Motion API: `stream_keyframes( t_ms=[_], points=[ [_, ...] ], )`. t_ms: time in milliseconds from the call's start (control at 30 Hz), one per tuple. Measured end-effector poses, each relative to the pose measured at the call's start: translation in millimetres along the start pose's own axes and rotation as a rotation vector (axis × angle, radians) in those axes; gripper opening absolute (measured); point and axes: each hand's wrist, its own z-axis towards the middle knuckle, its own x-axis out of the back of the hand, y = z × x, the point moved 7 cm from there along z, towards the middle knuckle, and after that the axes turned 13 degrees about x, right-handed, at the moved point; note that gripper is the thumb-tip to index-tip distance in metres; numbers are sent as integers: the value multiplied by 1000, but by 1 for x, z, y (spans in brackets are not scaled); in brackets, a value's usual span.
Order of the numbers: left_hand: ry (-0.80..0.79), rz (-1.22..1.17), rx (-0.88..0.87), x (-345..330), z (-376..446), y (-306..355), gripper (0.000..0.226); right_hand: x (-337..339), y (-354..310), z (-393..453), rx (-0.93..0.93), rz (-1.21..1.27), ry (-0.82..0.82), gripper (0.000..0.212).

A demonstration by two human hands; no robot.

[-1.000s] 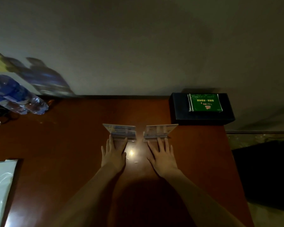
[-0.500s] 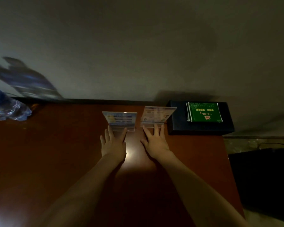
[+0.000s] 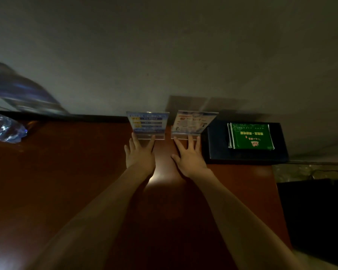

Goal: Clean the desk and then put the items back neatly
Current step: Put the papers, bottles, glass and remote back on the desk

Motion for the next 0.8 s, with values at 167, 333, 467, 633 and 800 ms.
stream_keyframes(
  t_ms=[167, 333, 467, 633, 800],
  points=[
    [4, 36, -41, 2, 2, 8, 59, 4, 5, 0, 17, 26, -2, 60],
    [1, 88, -54, 5, 0, 17, 60, 7, 5, 0, 35, 44, 11, 58],
    [0, 48, -48, 4, -2, 22, 59, 6, 6, 0, 42, 42, 10, 58],
    [6, 59, -40, 0, -2, 22, 60, 7, 6, 0, 38, 44, 20, 58],
    [14, 67, -41, -3, -2, 20, 61, 3, 5, -2, 29, 9, 29, 59]
  ],
)
